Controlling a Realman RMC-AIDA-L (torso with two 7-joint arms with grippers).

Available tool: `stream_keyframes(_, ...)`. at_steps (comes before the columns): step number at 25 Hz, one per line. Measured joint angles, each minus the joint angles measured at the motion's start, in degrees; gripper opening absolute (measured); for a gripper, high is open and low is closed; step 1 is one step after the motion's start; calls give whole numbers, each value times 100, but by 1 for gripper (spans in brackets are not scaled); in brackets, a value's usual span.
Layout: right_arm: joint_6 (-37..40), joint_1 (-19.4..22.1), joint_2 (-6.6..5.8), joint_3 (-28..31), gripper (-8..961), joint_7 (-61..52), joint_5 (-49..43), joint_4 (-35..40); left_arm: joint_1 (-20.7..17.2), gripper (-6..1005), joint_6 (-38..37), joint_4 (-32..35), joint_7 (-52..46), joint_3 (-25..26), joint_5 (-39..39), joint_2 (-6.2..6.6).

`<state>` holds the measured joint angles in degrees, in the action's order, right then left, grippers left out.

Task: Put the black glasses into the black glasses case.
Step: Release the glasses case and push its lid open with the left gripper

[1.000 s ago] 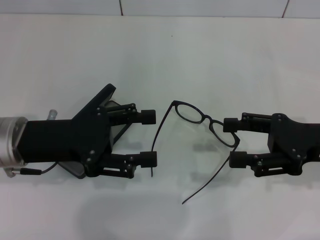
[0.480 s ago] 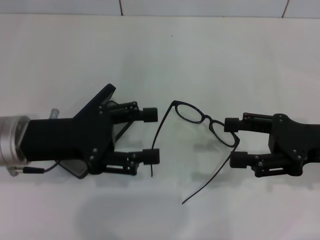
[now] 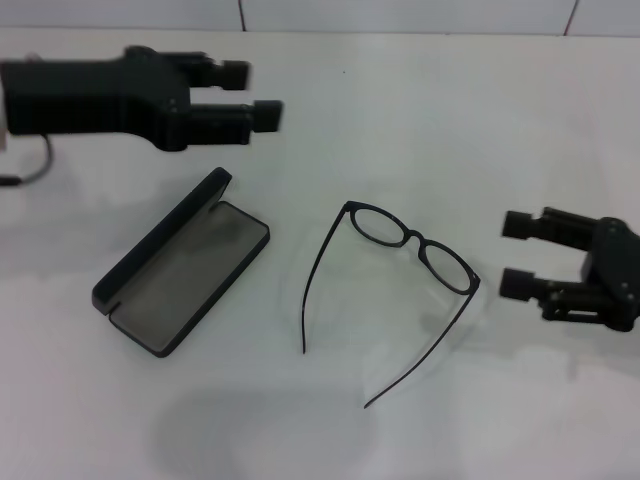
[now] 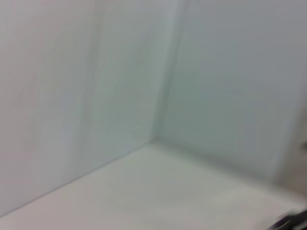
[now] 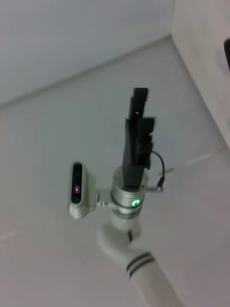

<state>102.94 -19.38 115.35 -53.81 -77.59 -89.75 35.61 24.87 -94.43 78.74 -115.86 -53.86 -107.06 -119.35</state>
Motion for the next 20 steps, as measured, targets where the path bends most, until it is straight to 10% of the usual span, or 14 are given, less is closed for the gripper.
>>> stream_keyframes(8,107,139,-8,487,830,255,2,-393,365,710,227,1582,-2752,-1586,-3580,-9)
stream_keyframes(20,97,76,-4,495,826,338,2,-390,640,696,288,769,-3222,-2228,-4456,-32)
